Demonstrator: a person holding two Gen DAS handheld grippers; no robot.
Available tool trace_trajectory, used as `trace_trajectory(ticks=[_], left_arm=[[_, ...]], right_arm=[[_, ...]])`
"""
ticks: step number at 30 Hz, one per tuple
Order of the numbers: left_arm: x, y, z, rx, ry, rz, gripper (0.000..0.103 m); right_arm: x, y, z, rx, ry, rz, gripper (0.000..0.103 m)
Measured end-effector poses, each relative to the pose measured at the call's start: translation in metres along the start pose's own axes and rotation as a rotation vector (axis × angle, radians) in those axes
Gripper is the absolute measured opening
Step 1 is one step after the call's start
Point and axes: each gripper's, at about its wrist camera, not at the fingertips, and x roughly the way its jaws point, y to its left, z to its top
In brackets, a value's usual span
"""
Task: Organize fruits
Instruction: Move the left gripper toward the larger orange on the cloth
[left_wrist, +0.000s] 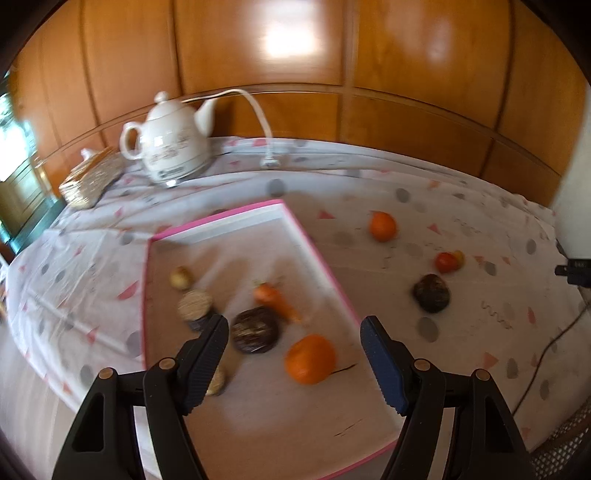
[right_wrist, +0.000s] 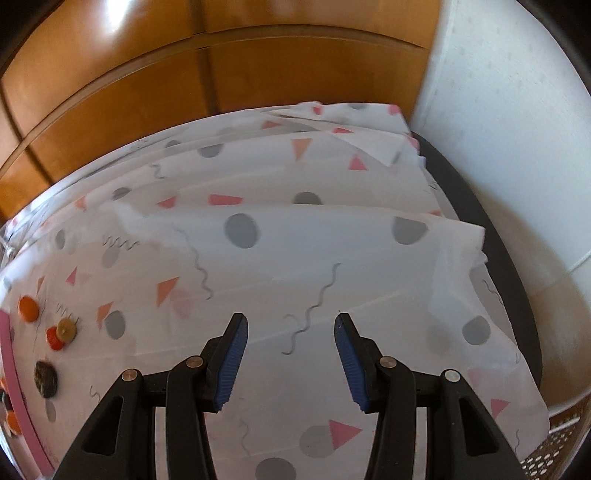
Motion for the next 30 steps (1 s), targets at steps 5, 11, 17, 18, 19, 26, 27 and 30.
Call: trace_trajectory(ticks=[5,11,17,18,19,26,27,30], left_arm=[[0.013,-0.019,0.012,0.040,0.015,-0.033,0.074],[0.034,-0.035,0.024,0.030,0.067,-0.077,0.074],[0.056,-0.047,0.036,0.033,0.090,-0.079,0.074],[0.059,-0.049,0.038,0.032,0.094,-0.079,0.074],[0.063,-0.050,0.040,0.030,0.099,-0.082,0.074],[0.096,-0.063,0.063,-0.001,0.123,-0.099,0.073],[0.100,-0.065,0.066,-0.004,0.125,-0.099,0.073],[0.116,-0.071,0.077,-0.015,0.142,-0.099,0.073]], right_arm=[[0.002,-0.020,0.002,0.089,0.003,-0.027,0.049],[0.003,-0.048,0.004,0.215,0.010,-0.039,0.049],[-0.002,-0.076,0.003,0.335,-0.012,-0.051,0.049],[-0.003,-0.079,0.003,0.352,-0.019,-0.058,0.049],[-0.005,-0.084,0.003,0.375,-0.028,-0.066,0.049],[-0.015,-0.118,-0.002,0.538,-0.080,-0.085,0.049],[-0.015,-0.121,-0.003,0.556,-0.084,-0.088,0.049],[-0.015,-0.126,-0.006,0.581,-0.081,-0.091,0.049]])
